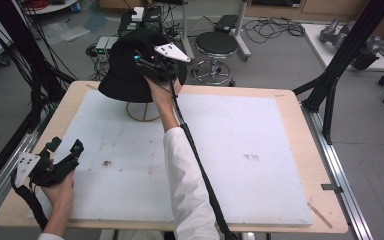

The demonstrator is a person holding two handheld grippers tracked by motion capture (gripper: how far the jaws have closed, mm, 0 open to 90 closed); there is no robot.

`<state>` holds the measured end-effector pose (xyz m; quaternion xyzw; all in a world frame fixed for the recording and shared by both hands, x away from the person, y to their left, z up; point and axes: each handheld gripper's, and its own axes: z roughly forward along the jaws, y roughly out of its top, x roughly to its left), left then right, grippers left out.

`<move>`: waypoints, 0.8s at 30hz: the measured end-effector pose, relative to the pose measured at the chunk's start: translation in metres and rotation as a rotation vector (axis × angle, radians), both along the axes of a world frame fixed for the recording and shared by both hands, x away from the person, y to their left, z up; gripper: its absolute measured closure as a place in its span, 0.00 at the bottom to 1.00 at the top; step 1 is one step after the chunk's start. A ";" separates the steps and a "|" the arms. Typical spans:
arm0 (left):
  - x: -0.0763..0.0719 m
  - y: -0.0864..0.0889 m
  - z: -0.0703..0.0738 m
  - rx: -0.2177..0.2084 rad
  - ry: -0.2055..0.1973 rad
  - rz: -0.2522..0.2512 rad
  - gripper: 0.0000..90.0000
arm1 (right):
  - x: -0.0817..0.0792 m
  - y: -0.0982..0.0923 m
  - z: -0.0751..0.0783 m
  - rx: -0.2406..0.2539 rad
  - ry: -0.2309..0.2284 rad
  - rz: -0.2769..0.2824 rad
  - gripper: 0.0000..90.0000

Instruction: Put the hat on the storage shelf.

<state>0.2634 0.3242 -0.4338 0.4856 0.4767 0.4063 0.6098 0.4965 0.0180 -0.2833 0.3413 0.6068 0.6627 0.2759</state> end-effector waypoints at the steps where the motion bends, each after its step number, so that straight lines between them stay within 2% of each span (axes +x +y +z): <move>1: 0.000 -0.001 0.000 0.001 0.001 -0.002 0.24 | -0.001 -0.001 0.001 -0.004 0.002 -0.002 0.35; 5: 0.001 -0.003 0.001 -0.002 -0.002 -0.007 0.24 | -0.005 -0.009 0.005 -0.025 0.000 -0.026 0.24; 11: 0.001 -0.004 0.002 0.004 -0.003 -0.017 0.24 | -0.013 -0.026 0.012 -0.058 -0.011 -0.051 0.14; 14: 0.001 -0.005 0.002 0.000 -0.005 -0.023 0.24 | -0.019 -0.036 0.015 -0.057 -0.021 -0.044 0.13; 16: 0.001 -0.006 0.002 0.007 -0.001 -0.029 0.24 | -0.024 -0.045 0.015 -0.048 -0.010 -0.046 0.12; 19: 0.000 -0.008 0.003 -0.001 -0.005 -0.033 0.24 | -0.030 -0.057 0.019 -0.080 0.031 -0.064 0.10; 20: -0.001 -0.008 0.003 -0.001 -0.008 -0.033 0.24 | -0.033 -0.061 0.021 -0.087 0.028 -0.073 0.10; 24: -0.002 -0.010 0.004 -0.001 -0.008 -0.039 0.24 | -0.054 -0.078 0.027 -0.058 -0.009 -0.069 0.11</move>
